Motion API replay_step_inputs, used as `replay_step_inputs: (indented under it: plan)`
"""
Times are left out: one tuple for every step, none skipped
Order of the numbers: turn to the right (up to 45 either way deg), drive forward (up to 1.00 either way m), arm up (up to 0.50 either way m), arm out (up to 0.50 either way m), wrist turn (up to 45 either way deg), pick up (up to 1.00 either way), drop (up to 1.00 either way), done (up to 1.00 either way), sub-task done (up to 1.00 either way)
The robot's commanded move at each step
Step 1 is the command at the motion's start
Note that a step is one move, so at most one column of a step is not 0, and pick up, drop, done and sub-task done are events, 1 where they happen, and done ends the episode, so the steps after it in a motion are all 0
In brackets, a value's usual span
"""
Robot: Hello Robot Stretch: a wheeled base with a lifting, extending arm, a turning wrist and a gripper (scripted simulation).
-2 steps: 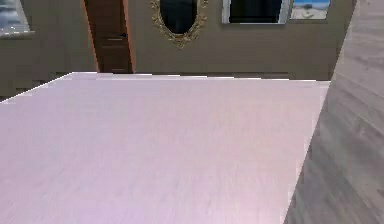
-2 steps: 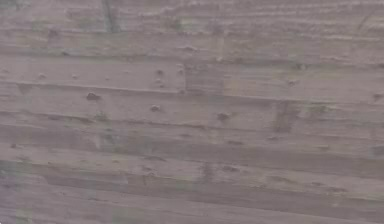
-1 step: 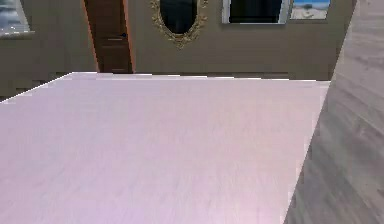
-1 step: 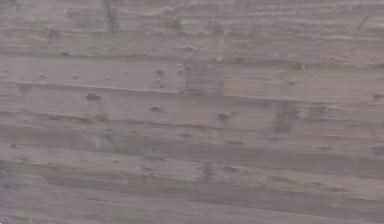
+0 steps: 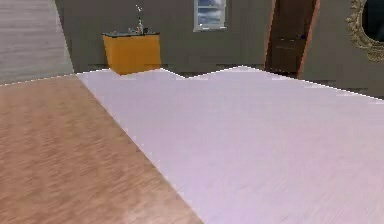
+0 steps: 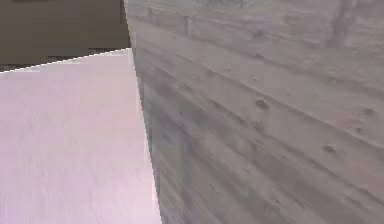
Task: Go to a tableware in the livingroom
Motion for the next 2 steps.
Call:
replay_step_inputs:
  plan:
    - [-45.0,0.0,0.0,0.0,0.0,0.0,0.0,0.0,0.0]
    - [-45.0,0.0,0.0,0.0,0.0,0.0,0.0,0.0,0.0]
